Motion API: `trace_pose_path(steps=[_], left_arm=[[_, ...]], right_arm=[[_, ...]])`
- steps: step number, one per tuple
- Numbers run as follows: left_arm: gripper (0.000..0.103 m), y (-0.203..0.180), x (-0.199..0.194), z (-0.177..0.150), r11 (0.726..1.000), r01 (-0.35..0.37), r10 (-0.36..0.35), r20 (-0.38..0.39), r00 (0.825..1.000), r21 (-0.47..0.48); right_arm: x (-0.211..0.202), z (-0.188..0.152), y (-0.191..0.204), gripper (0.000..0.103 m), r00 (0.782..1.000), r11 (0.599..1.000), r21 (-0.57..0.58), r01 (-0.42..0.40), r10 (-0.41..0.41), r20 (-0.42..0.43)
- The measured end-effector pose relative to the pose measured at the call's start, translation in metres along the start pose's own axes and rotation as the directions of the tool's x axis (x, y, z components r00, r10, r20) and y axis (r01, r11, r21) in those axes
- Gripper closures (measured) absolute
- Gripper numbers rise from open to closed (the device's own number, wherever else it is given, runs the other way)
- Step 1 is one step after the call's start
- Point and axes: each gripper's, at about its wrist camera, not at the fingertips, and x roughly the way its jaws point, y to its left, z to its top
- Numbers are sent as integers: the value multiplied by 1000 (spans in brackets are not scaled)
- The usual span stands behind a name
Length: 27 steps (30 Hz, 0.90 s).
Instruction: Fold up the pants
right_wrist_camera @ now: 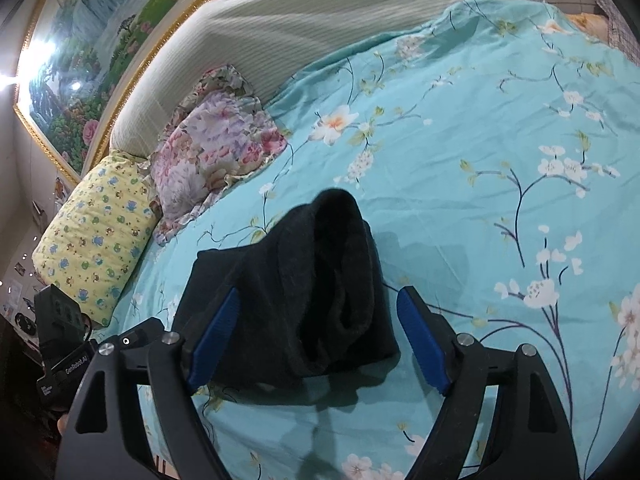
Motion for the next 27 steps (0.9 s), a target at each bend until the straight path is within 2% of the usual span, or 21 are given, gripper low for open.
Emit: trace_pose_path(steps=[15, 27], left_arm=[[21, 0, 13, 4, 1000, -24, 24, -22, 999, -5], [21, 0, 36, 12, 999, -51, 50, -52, 997, -9]], right_arm=[[22, -10, -11, 22, 998, 999, 37, -10, 13, -65], [30, -14, -20, 22, 996, 997, 75, -21, 27, -85]])
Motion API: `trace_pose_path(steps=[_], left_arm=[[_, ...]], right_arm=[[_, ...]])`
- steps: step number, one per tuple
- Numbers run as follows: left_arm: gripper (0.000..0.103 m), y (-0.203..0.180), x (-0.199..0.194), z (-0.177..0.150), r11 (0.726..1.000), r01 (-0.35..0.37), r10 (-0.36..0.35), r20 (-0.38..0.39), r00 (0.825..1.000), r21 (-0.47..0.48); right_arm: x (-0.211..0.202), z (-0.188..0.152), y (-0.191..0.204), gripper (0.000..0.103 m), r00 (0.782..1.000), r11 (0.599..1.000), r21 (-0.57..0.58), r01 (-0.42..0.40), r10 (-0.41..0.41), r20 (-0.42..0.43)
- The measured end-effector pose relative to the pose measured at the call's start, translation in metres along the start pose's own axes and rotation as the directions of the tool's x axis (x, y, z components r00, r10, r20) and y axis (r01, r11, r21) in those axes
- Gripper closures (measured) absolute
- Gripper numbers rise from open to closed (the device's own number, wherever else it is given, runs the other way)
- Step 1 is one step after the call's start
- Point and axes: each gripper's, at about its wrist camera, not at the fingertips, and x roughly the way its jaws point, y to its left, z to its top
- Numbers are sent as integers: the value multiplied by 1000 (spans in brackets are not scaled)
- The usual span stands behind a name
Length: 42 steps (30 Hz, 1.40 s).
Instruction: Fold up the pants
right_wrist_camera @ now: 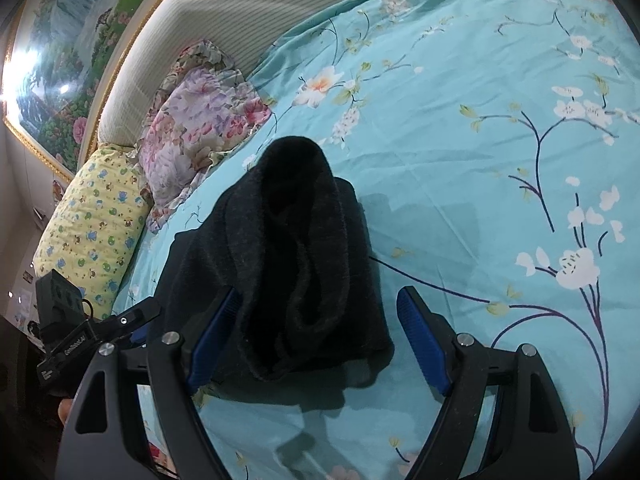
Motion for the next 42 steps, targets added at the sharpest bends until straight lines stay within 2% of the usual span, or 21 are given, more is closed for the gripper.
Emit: trace_pose_path(steps=[13, 17, 19, 24, 28, 29, 30, 33, 35, 42], left_arm=[[19, 5, 20, 4, 999, -33, 33, -3, 999, 26], [25, 8, 26, 4, 999, -39, 40, -9, 999, 32], [29, 10, 31, 4, 999, -24, 24, -22, 999, 21], [30, 21, 36, 5, 999, 24, -25, -38, 999, -30], [32, 19, 37, 5, 999, 23, -24, -34, 999, -34], [33, 18, 37, 5, 999, 25, -26, -33, 999, -34], [39, 16, 37, 4, 999, 32, -33, -34, 999, -37], [43, 13, 35, 4, 999, 35, -36, -28, 999, -36], [45, 10, 34, 4, 999, 25, -26, -24, 999, -26], [58, 3, 18, 5, 1000, 20, -20, 10, 1000, -2]], right_arm=[[7, 1, -7, 22, 999, 999, 25, -35, 36, -21], [10, 2, -7, 22, 999, 999, 21, -42, 43, -32], [12, 2, -5, 22, 998, 999, 17, -46, 47, -37], [16, 4, -8, 22, 996, 997, 19, -75, 76, -45], [20, 5, -8, 23, 993, 994, 3, -105, 105, -59], [20, 5, -9, 27, 992, 994, 2, -110, 110, -65], [22, 5, -9, 36, 989, 992, 4, -125, 125, -75], [22, 4, -10, 48, 985, 989, 15, -147, 148, -84], [20, 4, -9, 50, 985, 989, 6, -151, 151, -82], [14, 5, 7, 58, 988, 990, -34, -140, 137, -73]])
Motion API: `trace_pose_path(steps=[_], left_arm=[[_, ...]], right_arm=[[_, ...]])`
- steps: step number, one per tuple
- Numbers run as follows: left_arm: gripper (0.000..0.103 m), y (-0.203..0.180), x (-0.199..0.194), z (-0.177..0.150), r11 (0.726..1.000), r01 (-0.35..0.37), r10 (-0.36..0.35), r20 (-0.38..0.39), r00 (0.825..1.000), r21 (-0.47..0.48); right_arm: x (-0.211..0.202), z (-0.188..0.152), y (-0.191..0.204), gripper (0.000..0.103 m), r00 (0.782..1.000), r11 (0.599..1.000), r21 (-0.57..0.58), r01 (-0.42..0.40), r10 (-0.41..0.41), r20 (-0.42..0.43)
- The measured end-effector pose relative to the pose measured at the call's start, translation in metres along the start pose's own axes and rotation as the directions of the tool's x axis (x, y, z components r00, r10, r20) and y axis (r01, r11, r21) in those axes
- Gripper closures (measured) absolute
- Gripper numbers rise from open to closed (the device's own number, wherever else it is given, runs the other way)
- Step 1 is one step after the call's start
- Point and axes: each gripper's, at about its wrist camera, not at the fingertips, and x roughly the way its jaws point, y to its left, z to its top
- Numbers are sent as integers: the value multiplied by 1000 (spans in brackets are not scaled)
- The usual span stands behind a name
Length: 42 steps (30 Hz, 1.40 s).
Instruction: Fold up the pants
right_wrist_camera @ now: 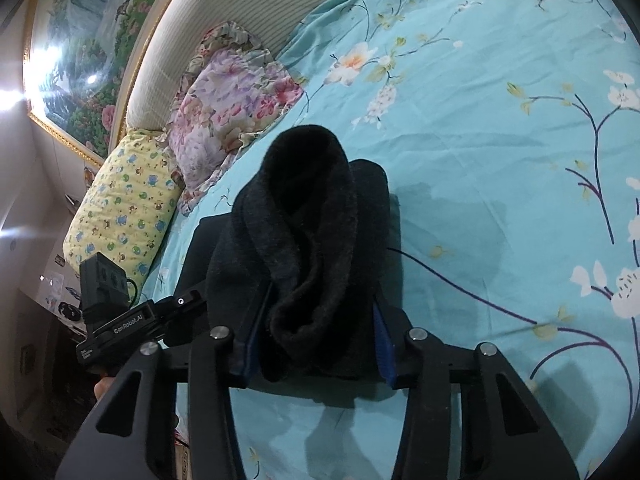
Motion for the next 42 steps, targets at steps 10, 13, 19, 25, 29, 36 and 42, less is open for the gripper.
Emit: trace_pose_path(steps=[10, 13, 19, 25, 29, 36, 42], left_arm=[[63, -4, -50, 6, 996, -87, 83, 111, 990, 36], [63, 1, -69, 10, 992, -122, 115, 152, 982, 34], [63, 23, -101, 17, 986, -166, 164, 216, 963, -4], [63, 45, -118, 26, 976, -214, 219, 253, 943, -47], [63, 59, -125, 28, 968, -239, 250, 268, 930, -73], [63, 82, -131, 36, 953, -282, 303, 280, 911, -113], [63, 99, -132, 46, 943, -302, 330, 286, 900, -137]], right_arm=[[4, 12, 45, 62, 999, 995, -86, -52, 51, -8], [13, 14, 60, 62, 997, 991, -107, -74, 72, -16], [34, 23, 92, 62, 993, 981, -159, -114, 109, -40], [63, 31, 119, 62, 985, 972, -170, -161, 149, -83], [79, 33, 135, 62, 982, 967, -187, -175, 157, -106], [109, 38, 158, 62, 977, 954, -238, -184, 152, -146], [131, 45, 170, 62, 973, 946, -256, -198, 157, -169]])
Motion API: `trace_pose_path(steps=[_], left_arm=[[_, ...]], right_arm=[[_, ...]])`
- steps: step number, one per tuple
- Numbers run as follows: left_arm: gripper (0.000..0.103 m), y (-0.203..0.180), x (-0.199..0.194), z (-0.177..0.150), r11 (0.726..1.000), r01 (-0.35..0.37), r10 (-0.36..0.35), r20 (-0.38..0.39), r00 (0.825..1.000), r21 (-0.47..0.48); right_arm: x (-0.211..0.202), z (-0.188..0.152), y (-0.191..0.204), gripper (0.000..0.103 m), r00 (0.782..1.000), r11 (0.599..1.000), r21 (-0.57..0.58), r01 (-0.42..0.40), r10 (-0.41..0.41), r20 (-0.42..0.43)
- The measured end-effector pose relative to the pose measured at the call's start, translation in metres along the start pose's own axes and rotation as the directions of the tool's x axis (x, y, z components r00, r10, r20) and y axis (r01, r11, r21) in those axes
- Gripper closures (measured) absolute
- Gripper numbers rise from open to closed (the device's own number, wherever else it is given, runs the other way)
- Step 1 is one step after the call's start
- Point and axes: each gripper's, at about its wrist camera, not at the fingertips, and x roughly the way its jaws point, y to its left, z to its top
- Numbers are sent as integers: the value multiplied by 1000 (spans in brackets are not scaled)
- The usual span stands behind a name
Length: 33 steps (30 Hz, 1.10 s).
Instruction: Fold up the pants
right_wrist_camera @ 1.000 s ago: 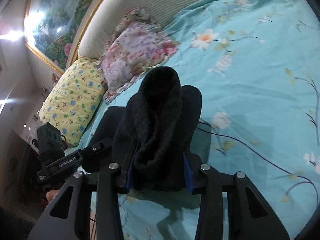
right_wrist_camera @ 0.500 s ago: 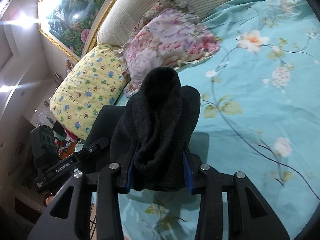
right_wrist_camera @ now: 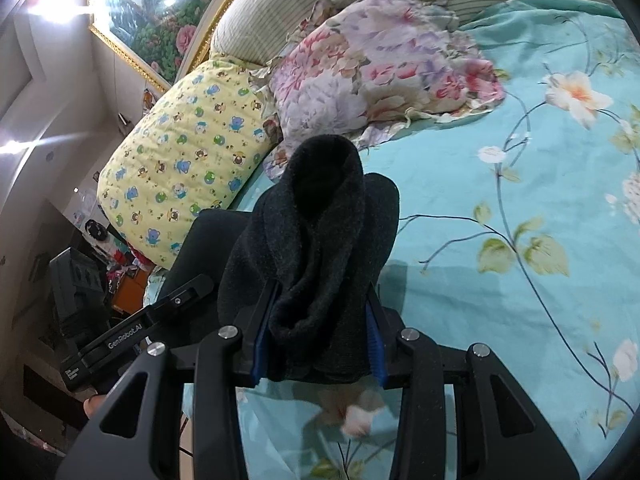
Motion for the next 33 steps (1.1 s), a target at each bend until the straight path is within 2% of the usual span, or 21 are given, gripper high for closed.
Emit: trace_pose_path(steps=[6, 15, 26, 29, 33], left_arm=[[63, 8, 7, 6, 1000, -14, 14, 12, 1000, -17], [63, 20, 39, 20, 999, -30, 30, -9, 1000, -41], [62, 29, 57, 15, 998, -48, 47, -34, 998, -47], [61, 35, 62, 12, 997, -49, 46, -45, 998, -65], [52, 40, 67, 8, 996, -46, 42, -58, 997, -76]], right_arm=[[16, 11, 3, 62, 1000, 1000, -20, -4, 4, -15], [46, 31, -2, 62, 999, 999, -31, 18, -19, -39], [64, 32, -19, 61, 998, 999, -24, 29, -30, -59], [68, 31, -25, 59, 997, 999, -10, 31, -32, -72], [70, 29, -35, 52, 996, 999, 8, 32, -32, -83]])
